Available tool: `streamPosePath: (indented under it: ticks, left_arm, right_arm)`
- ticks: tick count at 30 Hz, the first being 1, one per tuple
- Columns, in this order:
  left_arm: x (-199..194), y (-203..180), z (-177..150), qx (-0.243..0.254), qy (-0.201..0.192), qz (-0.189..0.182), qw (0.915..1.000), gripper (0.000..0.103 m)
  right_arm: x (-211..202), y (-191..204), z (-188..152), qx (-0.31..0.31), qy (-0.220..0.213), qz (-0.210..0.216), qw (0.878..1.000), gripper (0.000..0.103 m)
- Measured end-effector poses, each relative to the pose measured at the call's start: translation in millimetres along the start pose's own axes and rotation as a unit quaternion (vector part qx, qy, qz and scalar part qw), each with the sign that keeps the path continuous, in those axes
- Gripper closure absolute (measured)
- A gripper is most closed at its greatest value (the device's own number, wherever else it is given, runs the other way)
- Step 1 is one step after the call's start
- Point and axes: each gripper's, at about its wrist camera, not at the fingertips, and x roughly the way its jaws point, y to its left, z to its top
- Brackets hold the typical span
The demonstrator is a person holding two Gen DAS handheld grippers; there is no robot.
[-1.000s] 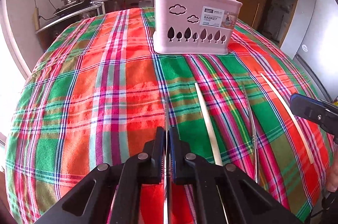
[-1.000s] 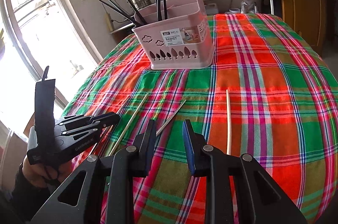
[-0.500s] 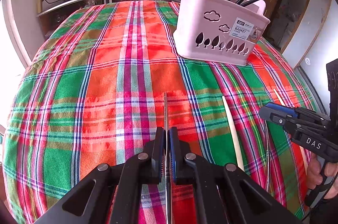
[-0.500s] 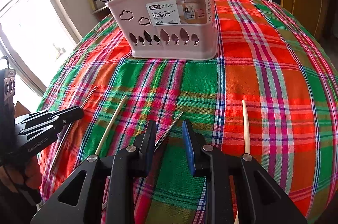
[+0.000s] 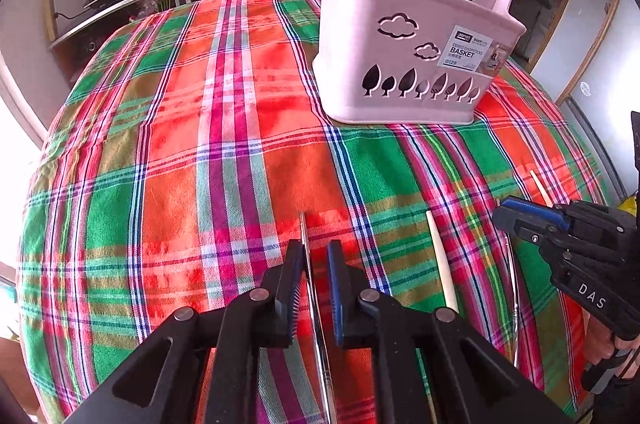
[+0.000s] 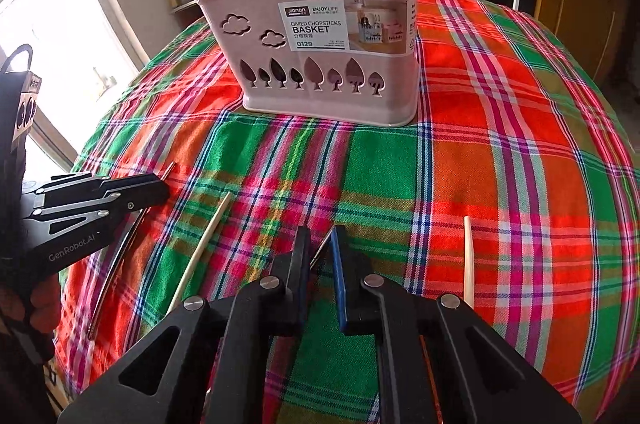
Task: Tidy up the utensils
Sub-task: 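Lift the held chopsticks with both grippers and carry them over the basket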
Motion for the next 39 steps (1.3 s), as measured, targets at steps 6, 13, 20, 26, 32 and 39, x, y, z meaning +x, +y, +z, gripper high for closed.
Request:
streamPosePath:
  ticks: [6,13,20,26,32,39]
  left_arm:
    - [1.9,-1.8,5.9,-0.001,0.0,0.008,1.0,0.099]
    - [-25.3,-0.4,11.7,-0.008,-0.035,-0.006,0.9993,0.1]
    - [-92.7,-5.8,26.1,-0.005,-0.112,-0.022,0.9935,0.1]
    - [-140.1,-9.1,31.7,-0.001,-0.165,-0.033,0.9857,0.1]
    - [-154.5,-12.9,18.9,0.0,-0.175,-0.039,0.9838,0.1]
    - [-163.7,-15.1,4.0,0.003,-0.176,-0.04,0.9836,0.1]
  right_arm:
    - [-0.1,-4.3,3.4,0.004,0.002,0.013,1.0,0.1]
    - [-29.7,-3.3,14.9,0.003,-0.037,0.038,0.999,0.1]
    - [-85.2,5.0,33.8,-0.016,-0.105,0.048,0.993,0.1]
    - [-128.5,12.1,40.6,-0.031,-0.159,0.047,0.986,0.1]
    - [-149.2,15.6,30.6,-0.039,-0.18,0.046,0.982,0.1]
    - [-158.8,16.8,15.7,-0.053,-0.18,0.039,0.981,0.101]
